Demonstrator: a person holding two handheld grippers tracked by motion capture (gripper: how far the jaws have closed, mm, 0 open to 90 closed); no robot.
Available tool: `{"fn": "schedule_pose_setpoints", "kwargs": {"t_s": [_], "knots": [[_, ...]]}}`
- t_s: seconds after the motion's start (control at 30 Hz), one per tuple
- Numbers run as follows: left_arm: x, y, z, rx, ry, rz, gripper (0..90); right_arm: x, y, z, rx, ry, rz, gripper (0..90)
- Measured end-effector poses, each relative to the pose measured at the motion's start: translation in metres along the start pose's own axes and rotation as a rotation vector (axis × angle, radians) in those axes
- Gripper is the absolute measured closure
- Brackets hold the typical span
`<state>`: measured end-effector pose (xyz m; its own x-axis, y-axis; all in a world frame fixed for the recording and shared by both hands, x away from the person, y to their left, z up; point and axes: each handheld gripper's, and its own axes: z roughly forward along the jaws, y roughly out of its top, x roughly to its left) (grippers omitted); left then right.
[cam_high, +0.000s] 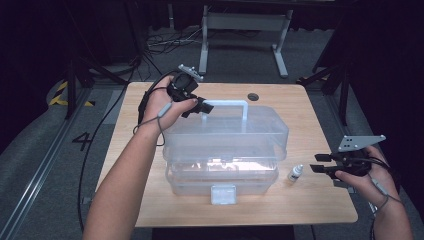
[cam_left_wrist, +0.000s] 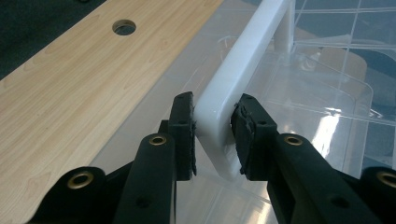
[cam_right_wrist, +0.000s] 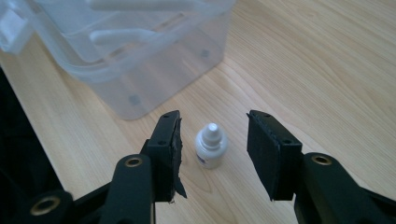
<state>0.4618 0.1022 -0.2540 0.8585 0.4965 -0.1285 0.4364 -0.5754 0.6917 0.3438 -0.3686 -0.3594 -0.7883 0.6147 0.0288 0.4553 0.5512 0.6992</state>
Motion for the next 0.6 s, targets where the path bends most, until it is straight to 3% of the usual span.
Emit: {"fn": "schedule_pose_setpoints", "kwargs": {"t_s": [0.1, 0.27, 0.33, 0.47, 0.6], "knots": [[0.004, 0.003, 0.0, 0.003, -0.009, -0.008, 70.6, 0.005, 0.003, 0.005, -0.017, 0.049, -0.014, 57.2], [0.009, 0.008, 0.0, 0.019, -0.011, -0.011, 70.2, 0.014, 0.009, 0.009, -0.027, 0.067, -0.041, 59.1], [0.01, 0.009, 0.0, 0.018, -0.011, -0.015, 70.1, 0.018, 0.012, 0.009, -0.056, 0.089, -0.049, 62.7], [0.011, 0.01, 0.0, 0.022, -0.016, -0.014, 70.1, 0.025, 0.018, 0.007, -0.134, 0.128, -0.066, 78.7], [0.012, 0.011, 0.0, 0.022, -0.015, -0.014, 70.1, 0.03, 0.023, 0.016, -0.237, 0.239, -0.065, 90.0]]}}
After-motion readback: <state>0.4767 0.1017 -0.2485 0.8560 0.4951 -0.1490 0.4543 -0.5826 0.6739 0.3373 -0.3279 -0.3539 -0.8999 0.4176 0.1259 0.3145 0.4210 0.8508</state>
